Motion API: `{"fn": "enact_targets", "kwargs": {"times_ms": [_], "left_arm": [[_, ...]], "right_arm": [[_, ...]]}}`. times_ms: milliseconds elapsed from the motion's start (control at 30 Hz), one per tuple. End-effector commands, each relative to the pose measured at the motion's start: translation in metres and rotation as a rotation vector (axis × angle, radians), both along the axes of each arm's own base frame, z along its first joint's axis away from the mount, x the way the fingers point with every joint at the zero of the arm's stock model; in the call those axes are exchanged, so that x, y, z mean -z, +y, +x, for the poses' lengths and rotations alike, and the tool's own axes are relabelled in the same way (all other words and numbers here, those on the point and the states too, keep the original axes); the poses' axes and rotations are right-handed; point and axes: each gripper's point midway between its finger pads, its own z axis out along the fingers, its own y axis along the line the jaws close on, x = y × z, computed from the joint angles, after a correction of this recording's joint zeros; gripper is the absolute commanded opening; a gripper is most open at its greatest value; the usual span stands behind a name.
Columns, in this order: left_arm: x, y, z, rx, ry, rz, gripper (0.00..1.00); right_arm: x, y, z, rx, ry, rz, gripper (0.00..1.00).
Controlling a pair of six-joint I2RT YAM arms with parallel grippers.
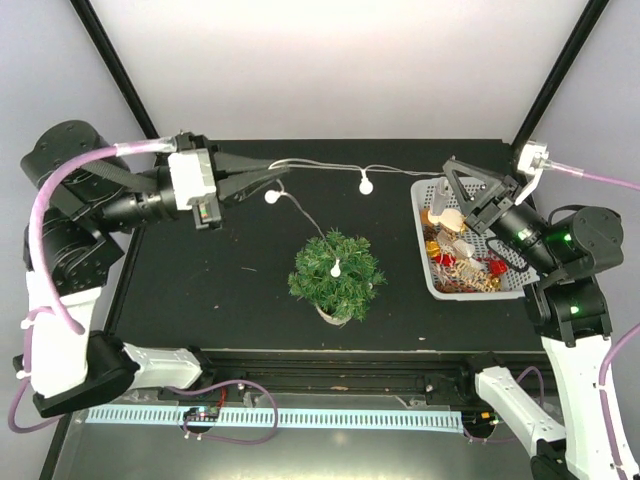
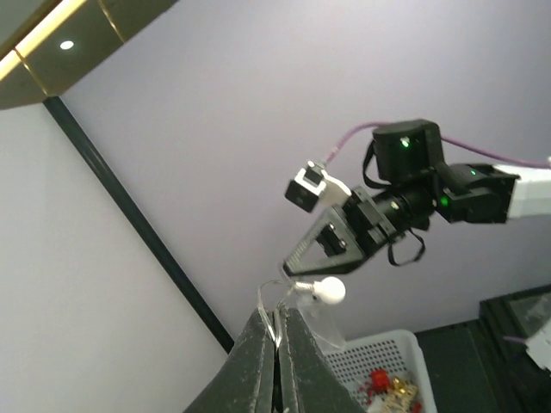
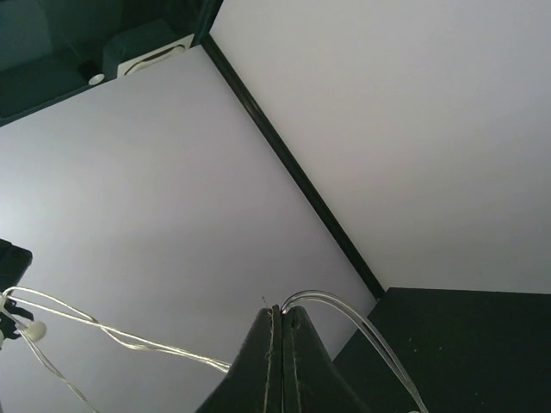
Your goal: Decorate the small christmas tree
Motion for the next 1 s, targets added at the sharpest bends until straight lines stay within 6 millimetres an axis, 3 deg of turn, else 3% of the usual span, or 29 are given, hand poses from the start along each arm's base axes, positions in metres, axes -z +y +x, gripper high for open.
{"fn": "enact_targets", "kwargs": {"times_ms": [0, 233, 367, 500, 633, 700, 867, 967], "left_arm": [[-0.053, 0.011, -0.006, -0.017, -0.121, -0.175, 0.02], [-0.088, 0.016, -0.009, -0.011, -0.155, -0.289, 0.02], [-0.109, 0.031, -0.028, 0.035, -0.172, -0.362, 0.02], [-0.121, 0.044, -0.048, 0.087, -0.179, -0.405, 0.02], [-0.117, 0.051, -0.057, 0.090, -0.179, -0.389, 0.01], [-0.110, 0.059, -0.065, 0.077, -0.191, -0.367, 0.02], [-0.077, 0.056, -0.066, 0.067, -0.170, -0.266, 0.01], [-0.072, 0.061, -0.069, 0.053, -0.179, -0.256, 0.01]], "right_arm": [[-0.006, -0.012, 0.011, 0.069, -0.011, 0.067, 0.01], [-0.067, -0.010, -0.007, -0.004, -0.136, 0.163, 0.01], [-0.107, -0.013, -0.025, -0.019, -0.229, 0.199, 0.01], [-0.130, -0.015, -0.037, -0.030, -0.277, 0.212, 0.01], [-0.132, -0.013, -0.040, -0.050, -0.275, 0.210, 0.01], [-0.126, -0.011, -0.039, -0.052, -0.260, 0.197, 0.01], [-0.106, -0.010, -0.035, -0.035, -0.228, 0.162, 0.01], [-0.097, -0.010, -0.032, -0.031, -0.215, 0.158, 0.01]]}}
